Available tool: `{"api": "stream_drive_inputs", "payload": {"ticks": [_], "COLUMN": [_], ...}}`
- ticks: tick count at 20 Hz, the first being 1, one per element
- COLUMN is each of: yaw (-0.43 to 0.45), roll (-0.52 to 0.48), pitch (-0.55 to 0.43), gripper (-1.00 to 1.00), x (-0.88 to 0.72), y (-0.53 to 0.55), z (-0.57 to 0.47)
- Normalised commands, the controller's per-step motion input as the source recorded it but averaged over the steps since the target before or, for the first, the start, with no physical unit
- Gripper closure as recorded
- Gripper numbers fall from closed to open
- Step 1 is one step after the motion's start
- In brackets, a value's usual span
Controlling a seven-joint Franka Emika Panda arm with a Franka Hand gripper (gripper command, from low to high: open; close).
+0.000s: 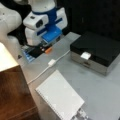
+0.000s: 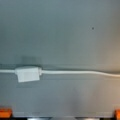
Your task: Turn off the lamps. Pick up the book. Place the book on the shelf position.
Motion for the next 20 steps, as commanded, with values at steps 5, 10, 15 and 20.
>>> {"api": "stream_drive_inputs", "payload": {"ticks": [5,10,15,20], "yaw": [0.092,0.046,0.004,-0.049], "roll": [-0.010,0.007,0.045,0.062], "pitch": [0.101,0.092,0.001,-0.081], "gripper": [-1.00,-1.00,-1.00,-1.00], "x": [-0.08,-0.25,-0.35,-0.45], "y": [0.03,0.08,0.12,0.23], "z": [0.00,-0.02,-0.04,-0.13]}}
